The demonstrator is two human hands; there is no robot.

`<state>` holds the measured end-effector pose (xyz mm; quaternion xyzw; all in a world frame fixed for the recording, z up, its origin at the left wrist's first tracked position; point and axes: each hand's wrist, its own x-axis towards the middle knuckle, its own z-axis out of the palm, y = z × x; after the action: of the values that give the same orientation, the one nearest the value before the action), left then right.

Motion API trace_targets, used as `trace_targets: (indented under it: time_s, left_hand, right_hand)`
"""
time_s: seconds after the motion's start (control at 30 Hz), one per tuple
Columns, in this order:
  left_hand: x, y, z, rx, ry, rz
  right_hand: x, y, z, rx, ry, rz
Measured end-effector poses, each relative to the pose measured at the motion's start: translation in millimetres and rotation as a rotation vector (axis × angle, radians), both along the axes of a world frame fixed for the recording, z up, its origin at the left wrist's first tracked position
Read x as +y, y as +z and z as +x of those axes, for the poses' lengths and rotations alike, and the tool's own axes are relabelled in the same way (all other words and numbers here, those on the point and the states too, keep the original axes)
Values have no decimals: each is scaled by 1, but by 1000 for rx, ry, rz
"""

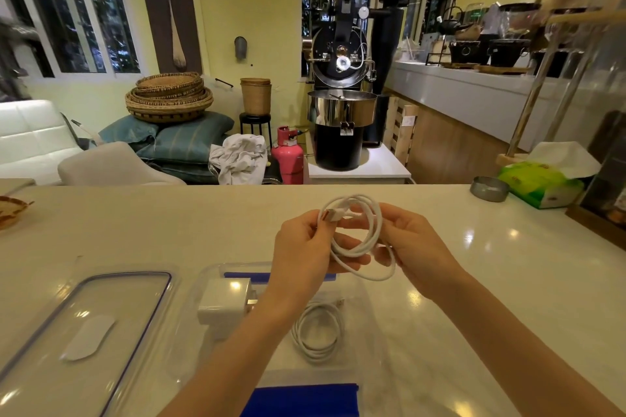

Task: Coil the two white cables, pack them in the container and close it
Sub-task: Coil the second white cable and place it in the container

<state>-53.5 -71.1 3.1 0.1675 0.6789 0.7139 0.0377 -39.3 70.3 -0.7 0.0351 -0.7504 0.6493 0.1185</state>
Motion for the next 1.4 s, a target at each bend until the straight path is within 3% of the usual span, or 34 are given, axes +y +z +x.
trace_targets:
  time_s: [0.13,0.27,0.5,0.67,0.73,0.83,1.0,1.1,1.23,1.4]
  left_hand:
    - [0,-5,-2,45,58,-76]
    - [-3,-2,-5,78,67,-104]
    - [-6,1,-8,154,-9,-173]
    - [-6,0,-5,101,-96,-154]
    - [-4,0,-4,122,-95,-179]
    - [-2,-1,-3,134,-82,-186]
    - [0,-7,-2,62,-97,-242]
    - [-1,-4,-5,-3,-93,-177]
    - [-5,1,-7,12,-55,-119]
    - [-10,2,-9,63,-53,-140]
  right_hand:
    - [-1,4,-1,48,-9,26]
    - [-9,1,7,207,45,293]
    - [-16,-12,6,579,-242,404]
    - [-11,-7,2,643,-354,601]
    - [-11,-4,2,590,-342,550]
    - [-15,8,8,402,-214,164]
    - [-3,33,18,407,-258,-219]
    - [18,48,23,399,-270,-482]
    - [32,49,22,309,-316,-399]
    - [42,37,10,3,-328,69]
